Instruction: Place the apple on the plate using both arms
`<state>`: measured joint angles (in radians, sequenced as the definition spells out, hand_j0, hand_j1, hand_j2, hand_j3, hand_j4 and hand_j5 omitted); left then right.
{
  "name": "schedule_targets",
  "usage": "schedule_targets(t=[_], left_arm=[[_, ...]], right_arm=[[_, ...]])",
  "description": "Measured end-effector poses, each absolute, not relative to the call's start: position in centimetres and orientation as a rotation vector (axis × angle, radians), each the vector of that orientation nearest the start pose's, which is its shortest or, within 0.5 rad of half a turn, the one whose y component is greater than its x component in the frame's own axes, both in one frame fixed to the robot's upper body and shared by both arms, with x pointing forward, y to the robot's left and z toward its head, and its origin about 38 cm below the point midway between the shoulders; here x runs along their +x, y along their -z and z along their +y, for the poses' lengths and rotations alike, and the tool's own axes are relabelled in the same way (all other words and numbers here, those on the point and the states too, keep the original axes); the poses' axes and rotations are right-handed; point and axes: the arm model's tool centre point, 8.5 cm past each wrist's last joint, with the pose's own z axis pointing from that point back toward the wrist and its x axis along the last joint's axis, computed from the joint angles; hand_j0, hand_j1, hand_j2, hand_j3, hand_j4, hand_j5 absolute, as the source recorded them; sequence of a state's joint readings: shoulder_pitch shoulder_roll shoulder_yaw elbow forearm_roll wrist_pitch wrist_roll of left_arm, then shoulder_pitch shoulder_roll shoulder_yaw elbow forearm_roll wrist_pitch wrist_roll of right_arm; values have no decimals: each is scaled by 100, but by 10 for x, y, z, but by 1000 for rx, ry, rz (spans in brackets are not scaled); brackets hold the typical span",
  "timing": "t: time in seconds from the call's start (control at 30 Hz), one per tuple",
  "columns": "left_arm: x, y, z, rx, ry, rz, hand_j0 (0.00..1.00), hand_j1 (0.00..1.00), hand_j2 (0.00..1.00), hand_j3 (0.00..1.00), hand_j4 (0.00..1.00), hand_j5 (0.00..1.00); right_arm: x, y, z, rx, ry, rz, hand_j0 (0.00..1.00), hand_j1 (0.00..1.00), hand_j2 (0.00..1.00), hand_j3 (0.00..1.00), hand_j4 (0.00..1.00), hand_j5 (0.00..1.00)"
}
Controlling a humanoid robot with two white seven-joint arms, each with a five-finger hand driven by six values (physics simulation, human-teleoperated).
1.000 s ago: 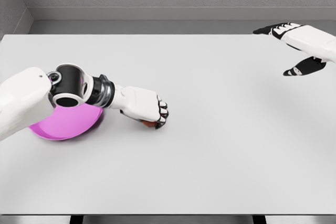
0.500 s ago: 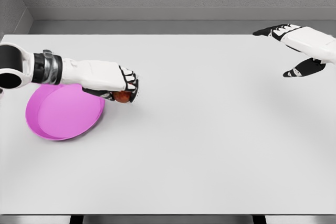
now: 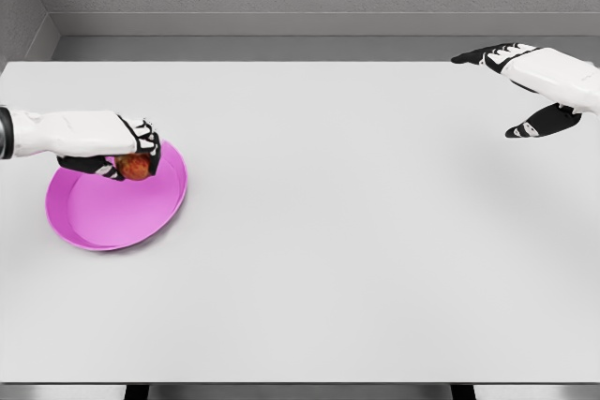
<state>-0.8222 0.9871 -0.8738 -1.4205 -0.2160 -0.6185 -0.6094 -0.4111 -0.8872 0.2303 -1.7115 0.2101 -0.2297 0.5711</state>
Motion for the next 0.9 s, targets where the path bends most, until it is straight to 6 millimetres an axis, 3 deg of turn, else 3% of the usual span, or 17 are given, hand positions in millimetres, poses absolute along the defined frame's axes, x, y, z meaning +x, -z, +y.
schedule_targets(t=[0.03,0.07,0.1,0.13,0.4,0.67,0.9], left_arm=[[429,-232,341,300,2183,-1204,44,44,44,44,44,44],[428,-230,343,297,2177,-1198,66,66,66,66,66,66],[427,-230,345,299,2173,-1195,93,93,93,93,93,93],[427,-230,346,302,2173,-1192,100,100,100,100,100,100],[429,-235,349,296,2132,-1223,100,100,100,100,100,100],[444,-245,396,272,1851,-1305,100,100,100,100,100,100],[447,-244,396,260,1820,-1326,100,100,100,100,100,100]], right_arm=[[408,-285,-346,-535,-1639,-1485,100,100,100,100,100,100],[408,-285,-346,-535,-1639,-1485,100,100,100,100,100,100],[408,-285,-346,-535,-1639,-1485,100,100,100,100,100,100],[408,-285,-346,-535,-1639,-1485,100,100,100,100,100,100],[407,-285,-346,-535,-1640,-1483,100,100,100,100,100,100],[407,-284,-346,-534,-1639,-1483,100,100,100,100,100,100],[407,-284,-346,-534,-1639,-1483,100,100,100,100,100,100]])
